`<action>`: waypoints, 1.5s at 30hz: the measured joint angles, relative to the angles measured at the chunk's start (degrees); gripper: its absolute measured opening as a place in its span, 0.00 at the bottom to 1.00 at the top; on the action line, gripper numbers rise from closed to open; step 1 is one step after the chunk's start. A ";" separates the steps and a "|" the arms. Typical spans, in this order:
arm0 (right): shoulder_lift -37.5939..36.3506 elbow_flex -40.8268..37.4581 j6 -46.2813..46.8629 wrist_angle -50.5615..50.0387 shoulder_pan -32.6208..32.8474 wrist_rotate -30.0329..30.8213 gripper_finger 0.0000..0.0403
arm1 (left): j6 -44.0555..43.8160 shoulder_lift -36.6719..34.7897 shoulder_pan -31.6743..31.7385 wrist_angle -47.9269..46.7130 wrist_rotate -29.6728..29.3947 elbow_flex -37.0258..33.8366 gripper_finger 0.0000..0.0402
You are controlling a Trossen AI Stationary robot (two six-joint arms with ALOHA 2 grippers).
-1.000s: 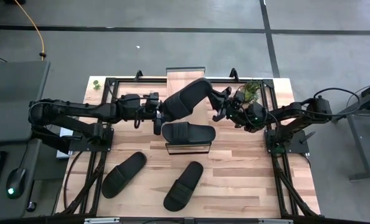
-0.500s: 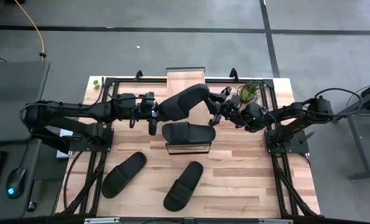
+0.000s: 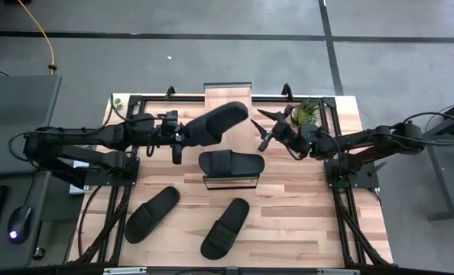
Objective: Pick and place slides into the shelf
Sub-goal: Put the top left slipper on the shelf
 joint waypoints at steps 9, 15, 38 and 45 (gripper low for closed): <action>-6.35 0.05 -19.00 -10.38 4.20 1.66 0.55 | -8.94 -2.63 3.57 -5.54 9.11 0.06 0.07; -6.30 0.03 -32.28 -11.06 9.50 10.65 0.58 | -14.98 -1.58 10.41 -8.76 18.80 0.02 0.09; -6.24 0.03 -60.58 -11.46 16.50 7.42 0.58 | -25.71 7.91 11.98 -5.76 39.23 0.02 0.10; -6.24 0.03 -60.47 -12.16 16.52 6.86 0.58 | -27.98 11.27 9.92 0.70 39.78 0.04 0.10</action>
